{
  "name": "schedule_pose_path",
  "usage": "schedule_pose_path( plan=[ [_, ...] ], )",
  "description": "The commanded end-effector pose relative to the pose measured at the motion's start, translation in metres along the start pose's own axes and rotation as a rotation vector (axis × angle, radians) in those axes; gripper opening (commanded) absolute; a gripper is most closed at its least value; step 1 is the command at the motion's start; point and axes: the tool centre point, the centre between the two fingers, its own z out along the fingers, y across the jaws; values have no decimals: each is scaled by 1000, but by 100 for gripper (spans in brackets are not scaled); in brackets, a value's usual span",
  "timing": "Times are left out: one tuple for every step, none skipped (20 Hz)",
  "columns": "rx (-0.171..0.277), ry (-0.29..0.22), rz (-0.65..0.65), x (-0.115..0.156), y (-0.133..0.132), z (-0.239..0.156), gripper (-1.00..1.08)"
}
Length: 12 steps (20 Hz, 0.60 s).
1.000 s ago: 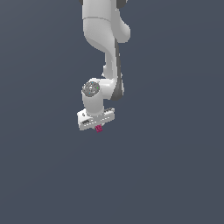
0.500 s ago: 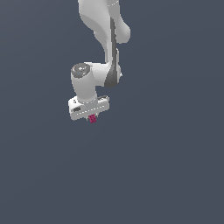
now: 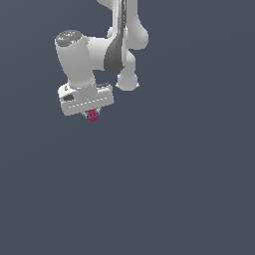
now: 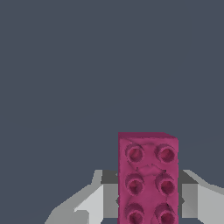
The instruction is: Pick up the object and move it to a goal position.
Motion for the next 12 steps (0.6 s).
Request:
schedule_pose_path(
  plan=[
    [1,0,-1,-11,7,-26,-100],
    [1,0,-1,-15,10,-35,-100],
    [1,0,-1,-18,12,-44,-100],
    [1,0,-1,-22,15,-53,-100],
    [1,0,-1,-25,18,-62,-100],
    [1,0,-1,-28,20,-70,-100],
    [1,0,-1,-31,22,-78,-100],
    [1,0,-1,-34,25,-85,-100],
    [1,0,0,-36,27,-91,-100],
    [1,0,0,-38,29,-97,-100],
    [1,0,0,-40,30,-103,-100],
    [1,0,0,-42,32,-108,-100]
  ],
)
